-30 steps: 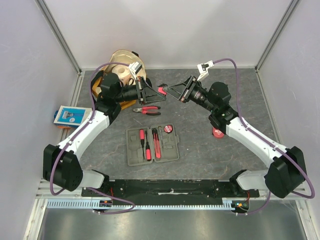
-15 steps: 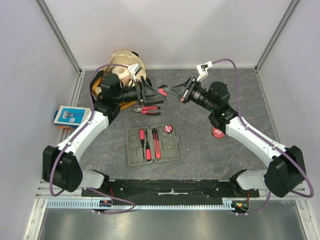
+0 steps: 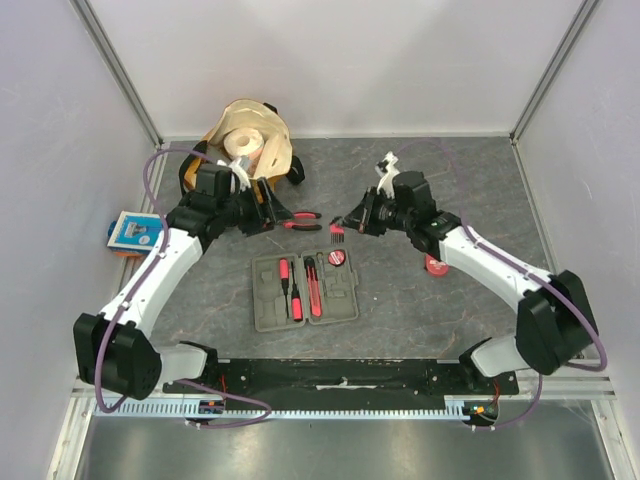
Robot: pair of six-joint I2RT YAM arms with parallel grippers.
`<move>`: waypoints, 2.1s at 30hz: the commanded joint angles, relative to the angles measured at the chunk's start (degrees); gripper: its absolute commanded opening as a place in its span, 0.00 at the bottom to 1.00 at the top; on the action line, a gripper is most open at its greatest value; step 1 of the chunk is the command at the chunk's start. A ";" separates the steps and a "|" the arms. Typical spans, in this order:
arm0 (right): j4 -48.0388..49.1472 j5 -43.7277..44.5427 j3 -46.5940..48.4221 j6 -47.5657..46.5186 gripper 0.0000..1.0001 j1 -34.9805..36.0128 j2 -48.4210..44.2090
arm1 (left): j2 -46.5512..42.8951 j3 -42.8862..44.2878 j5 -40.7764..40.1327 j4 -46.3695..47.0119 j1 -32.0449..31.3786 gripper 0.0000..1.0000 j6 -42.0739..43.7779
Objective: Pack the tool kit
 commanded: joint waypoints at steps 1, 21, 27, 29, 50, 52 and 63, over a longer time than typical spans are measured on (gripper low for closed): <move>-12.67 -3.71 -0.06 -8.05 0.00 0.11 4.27 | 0.81 -4.58 -18.75 -12.87 1.86 0.72 4.06; -17.18 8.68 -0.06 -12.02 0.00 7.05 13.33 | 2.74 -20.77 -17.54 -4.79 5.46 0.72 -5.08; -10.24 11.32 -3.13 -13.25 0.00 7.49 12.37 | 6.08 -20.77 -14.11 -2.94 5.55 0.70 -4.20; -8.22 10.88 -3.66 -12.90 0.00 7.49 12.63 | 6.96 -20.68 -13.32 -2.15 5.73 0.69 -4.29; -4.34 10.62 -7.09 -11.93 0.00 7.67 14.92 | 12.32 -22.00 -7.08 0.92 7.22 0.53 -8.42; -4.17 11.14 -7.61 -11.76 0.00 7.67 15.01 | 12.94 -22.00 -6.11 1.36 7.40 0.52 -8.94; -5.92 11.76 -7.00 -8.77 0.03 7.67 14.31 | 15.58 -23.41 -3.38 3.82 8.10 0.38 -14.04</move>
